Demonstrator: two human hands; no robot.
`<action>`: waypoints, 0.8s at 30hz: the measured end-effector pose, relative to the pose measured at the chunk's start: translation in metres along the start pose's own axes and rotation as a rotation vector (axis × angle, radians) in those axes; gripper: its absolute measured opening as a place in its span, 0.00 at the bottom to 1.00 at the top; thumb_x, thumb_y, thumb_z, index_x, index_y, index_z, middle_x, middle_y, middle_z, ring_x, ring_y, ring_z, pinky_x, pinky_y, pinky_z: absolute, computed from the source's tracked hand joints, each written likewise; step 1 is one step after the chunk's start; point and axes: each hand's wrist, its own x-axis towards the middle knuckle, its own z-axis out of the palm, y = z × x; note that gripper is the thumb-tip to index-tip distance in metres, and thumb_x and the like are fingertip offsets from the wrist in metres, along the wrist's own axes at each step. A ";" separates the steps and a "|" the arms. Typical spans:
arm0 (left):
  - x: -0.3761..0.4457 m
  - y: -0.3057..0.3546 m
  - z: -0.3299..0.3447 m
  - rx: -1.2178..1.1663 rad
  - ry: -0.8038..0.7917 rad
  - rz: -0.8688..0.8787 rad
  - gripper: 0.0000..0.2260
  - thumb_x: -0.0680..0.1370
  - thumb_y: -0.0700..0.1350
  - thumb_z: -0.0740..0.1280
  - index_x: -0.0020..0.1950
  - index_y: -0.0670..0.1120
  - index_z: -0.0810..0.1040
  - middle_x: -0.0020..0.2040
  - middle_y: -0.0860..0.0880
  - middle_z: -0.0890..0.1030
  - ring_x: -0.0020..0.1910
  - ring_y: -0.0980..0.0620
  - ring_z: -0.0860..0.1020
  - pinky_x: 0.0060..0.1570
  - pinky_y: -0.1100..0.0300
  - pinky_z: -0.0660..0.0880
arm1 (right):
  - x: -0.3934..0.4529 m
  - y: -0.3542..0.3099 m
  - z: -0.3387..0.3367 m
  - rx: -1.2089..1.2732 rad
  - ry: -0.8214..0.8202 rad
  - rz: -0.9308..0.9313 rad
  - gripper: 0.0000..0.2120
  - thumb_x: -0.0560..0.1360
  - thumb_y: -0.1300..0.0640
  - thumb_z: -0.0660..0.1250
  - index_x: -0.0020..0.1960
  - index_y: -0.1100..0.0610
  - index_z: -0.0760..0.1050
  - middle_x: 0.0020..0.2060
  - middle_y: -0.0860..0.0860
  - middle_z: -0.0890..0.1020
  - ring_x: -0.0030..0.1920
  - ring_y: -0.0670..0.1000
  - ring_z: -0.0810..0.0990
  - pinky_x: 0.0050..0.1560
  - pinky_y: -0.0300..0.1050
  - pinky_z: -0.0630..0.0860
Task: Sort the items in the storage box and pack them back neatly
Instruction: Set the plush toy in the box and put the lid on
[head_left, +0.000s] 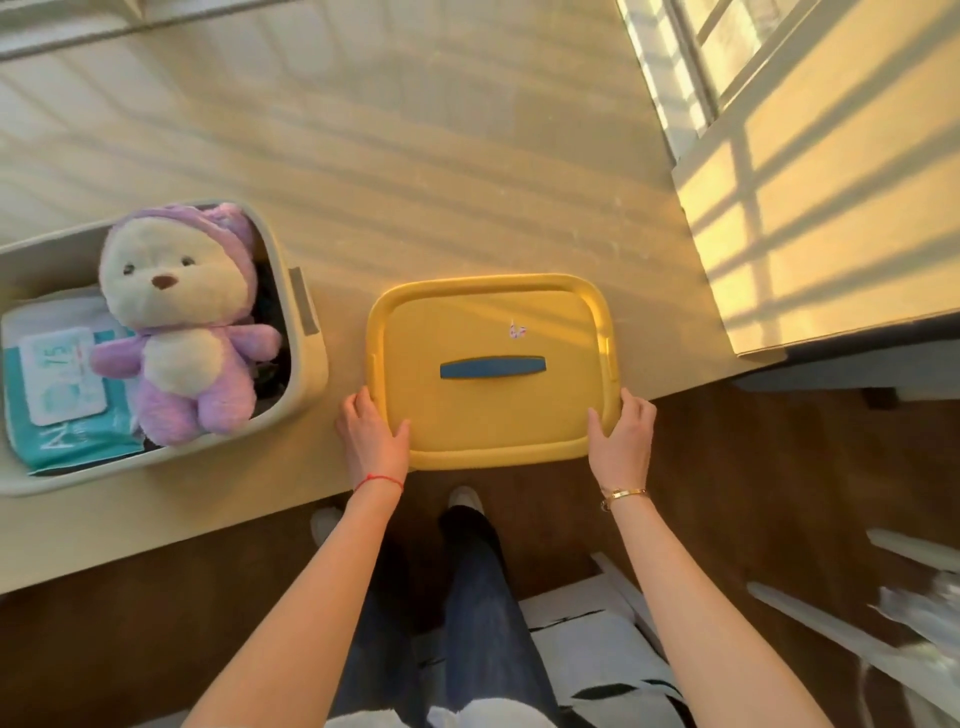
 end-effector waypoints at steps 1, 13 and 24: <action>-0.002 0.001 -0.003 -0.016 -0.007 -0.010 0.32 0.74 0.46 0.70 0.74 0.44 0.59 0.69 0.43 0.66 0.69 0.42 0.64 0.67 0.43 0.66 | -0.001 -0.001 -0.001 0.013 0.006 0.017 0.25 0.75 0.53 0.67 0.69 0.60 0.65 0.61 0.56 0.69 0.59 0.55 0.73 0.59 0.49 0.75; -0.080 0.010 -0.090 -0.178 -0.018 0.135 0.34 0.73 0.45 0.72 0.75 0.44 0.60 0.69 0.45 0.69 0.69 0.46 0.68 0.69 0.48 0.66 | -0.073 -0.013 -0.079 0.108 0.059 -0.002 0.21 0.73 0.57 0.70 0.64 0.59 0.68 0.59 0.56 0.71 0.58 0.56 0.74 0.57 0.55 0.77; -0.094 -0.004 -0.212 -0.214 0.155 0.337 0.33 0.72 0.46 0.73 0.73 0.43 0.62 0.68 0.43 0.70 0.69 0.45 0.67 0.68 0.47 0.66 | -0.132 -0.110 -0.107 0.203 0.110 -0.136 0.22 0.75 0.56 0.69 0.65 0.60 0.67 0.58 0.56 0.74 0.60 0.54 0.72 0.57 0.48 0.72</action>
